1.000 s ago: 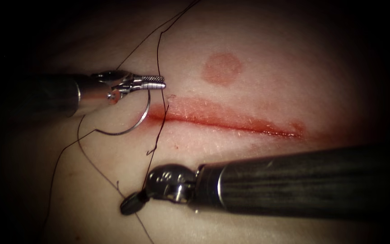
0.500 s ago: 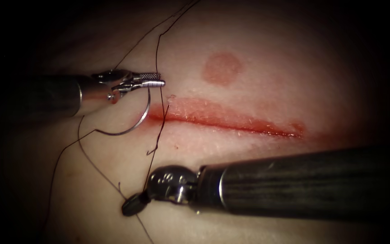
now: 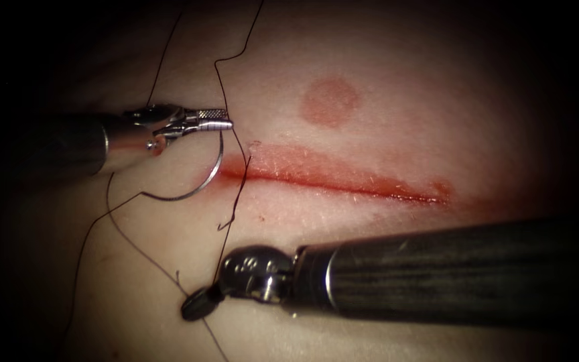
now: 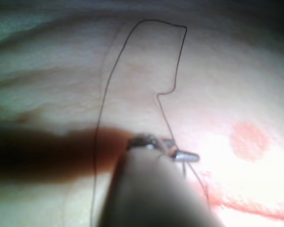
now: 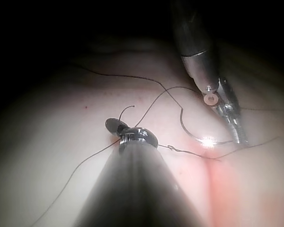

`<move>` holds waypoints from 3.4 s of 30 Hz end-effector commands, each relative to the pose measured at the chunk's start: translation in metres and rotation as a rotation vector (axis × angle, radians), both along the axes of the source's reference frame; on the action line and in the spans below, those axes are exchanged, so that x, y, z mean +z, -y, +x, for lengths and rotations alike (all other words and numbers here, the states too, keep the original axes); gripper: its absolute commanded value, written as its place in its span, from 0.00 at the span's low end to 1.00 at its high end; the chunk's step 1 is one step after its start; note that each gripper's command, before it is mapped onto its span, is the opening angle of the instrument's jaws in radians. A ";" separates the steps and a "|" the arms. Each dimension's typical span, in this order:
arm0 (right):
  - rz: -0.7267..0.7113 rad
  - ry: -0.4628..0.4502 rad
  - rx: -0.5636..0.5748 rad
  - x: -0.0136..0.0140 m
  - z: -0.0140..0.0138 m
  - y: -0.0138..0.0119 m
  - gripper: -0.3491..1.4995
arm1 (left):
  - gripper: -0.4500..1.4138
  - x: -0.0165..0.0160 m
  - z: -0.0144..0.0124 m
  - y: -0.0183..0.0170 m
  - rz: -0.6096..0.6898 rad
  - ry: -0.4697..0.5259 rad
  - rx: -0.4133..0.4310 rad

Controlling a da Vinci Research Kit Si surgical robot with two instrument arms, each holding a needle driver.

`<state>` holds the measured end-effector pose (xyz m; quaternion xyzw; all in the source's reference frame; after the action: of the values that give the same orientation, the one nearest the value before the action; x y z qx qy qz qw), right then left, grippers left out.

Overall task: Wound Closure
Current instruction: Re-grasp the long end of the suture, then tighten the knot by pulling the left gripper up.

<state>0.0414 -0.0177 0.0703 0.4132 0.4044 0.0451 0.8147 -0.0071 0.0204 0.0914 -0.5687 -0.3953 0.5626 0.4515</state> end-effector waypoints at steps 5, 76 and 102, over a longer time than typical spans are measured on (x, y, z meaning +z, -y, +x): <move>0.002 0.000 -0.001 0.0005 0.0006 0.0005 0.00 | 0.64 0.0010 -0.0012 0.0000 -0.002 -0.009 -0.009; -0.016 0.004 -0.009 0.0007 0.0008 0.0006 0.00 | 0.59 0.0031 -0.0047 0.0011 0.154 0.230 0.070; -0.028 0.012 0.012 0.0002 0.0005 0.0003 0.00 | 0.05 0.0040 -0.0058 -0.0052 0.096 0.077 0.018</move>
<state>0.0415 -0.0176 0.0701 0.3984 0.4021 0.0472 0.8230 -0.0124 0.0256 0.0947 -0.5625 -0.4437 0.5253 0.4591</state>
